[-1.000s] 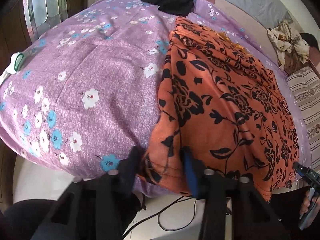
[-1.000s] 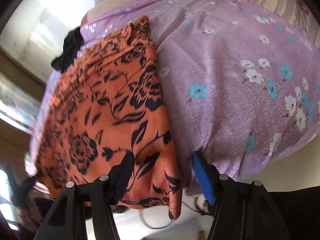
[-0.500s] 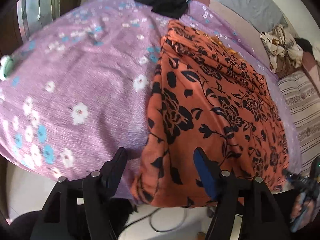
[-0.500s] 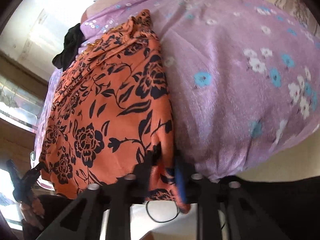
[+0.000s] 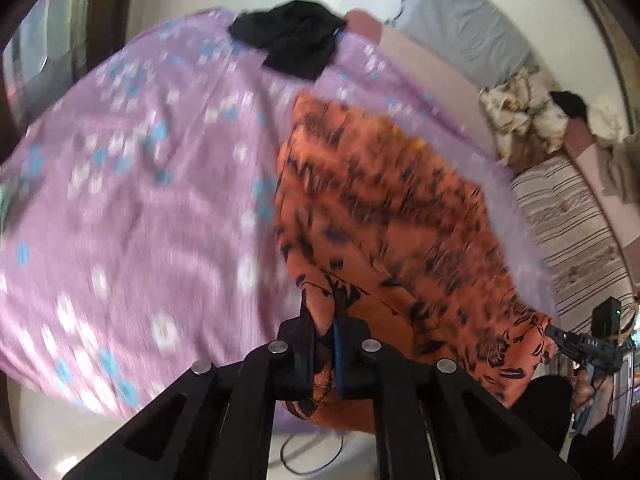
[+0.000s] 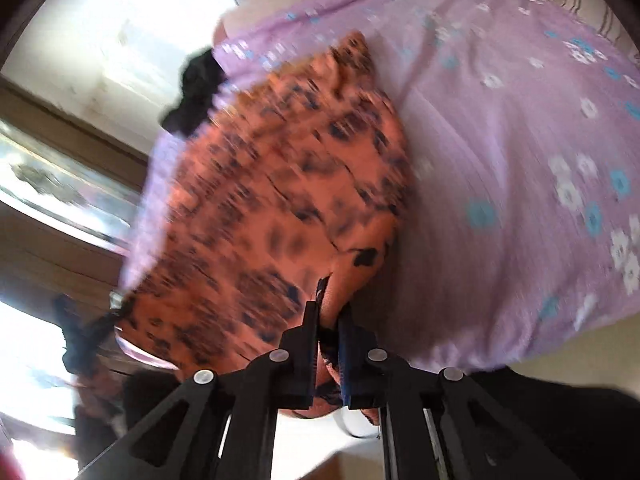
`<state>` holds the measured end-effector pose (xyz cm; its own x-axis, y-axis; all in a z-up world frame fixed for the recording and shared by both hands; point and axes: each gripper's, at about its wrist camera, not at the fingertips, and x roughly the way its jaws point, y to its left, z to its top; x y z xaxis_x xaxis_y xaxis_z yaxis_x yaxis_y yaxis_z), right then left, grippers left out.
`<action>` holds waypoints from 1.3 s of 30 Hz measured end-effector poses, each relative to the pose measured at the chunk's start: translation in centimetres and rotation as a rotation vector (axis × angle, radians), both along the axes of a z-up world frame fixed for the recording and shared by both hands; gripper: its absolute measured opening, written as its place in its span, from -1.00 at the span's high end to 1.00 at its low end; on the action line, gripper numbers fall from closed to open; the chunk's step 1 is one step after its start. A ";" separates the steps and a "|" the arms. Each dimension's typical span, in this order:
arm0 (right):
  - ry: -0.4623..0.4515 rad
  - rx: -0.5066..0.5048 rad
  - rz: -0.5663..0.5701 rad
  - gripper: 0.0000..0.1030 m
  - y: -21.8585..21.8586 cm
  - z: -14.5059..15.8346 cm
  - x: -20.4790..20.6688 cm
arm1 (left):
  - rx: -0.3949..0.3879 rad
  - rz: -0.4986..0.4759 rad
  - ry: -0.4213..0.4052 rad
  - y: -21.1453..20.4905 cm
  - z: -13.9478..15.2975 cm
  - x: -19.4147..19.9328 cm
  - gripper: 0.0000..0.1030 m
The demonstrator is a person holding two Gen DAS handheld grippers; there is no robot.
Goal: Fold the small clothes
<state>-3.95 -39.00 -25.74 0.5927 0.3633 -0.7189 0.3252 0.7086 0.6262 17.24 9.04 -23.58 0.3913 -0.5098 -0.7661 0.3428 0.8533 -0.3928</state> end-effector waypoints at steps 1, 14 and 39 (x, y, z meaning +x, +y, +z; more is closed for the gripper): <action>-0.021 0.012 -0.005 0.83 -0.5 0.7 0.8 | -0.008 -0.006 -0.014 -0.3 1.2 1.3 0.86; -0.149 0.094 -0.362 0.74 -13.1 -0.4 25.4 | 0.083 0.112 -0.002 -12.3 -1.0 28.0 0.77; 0.114 -0.522 -0.032 0.55 -4.0 -4.2 36.8 | 0.258 0.330 0.034 -12.1 -6.4 16.6 -0.32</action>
<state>32.81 -43.02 -29.97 0.5052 -0.0769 -0.8596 0.3968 0.9052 0.1522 33.85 -3.09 -29.99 0.4739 -0.1507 -0.8676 0.0251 0.9872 -0.1578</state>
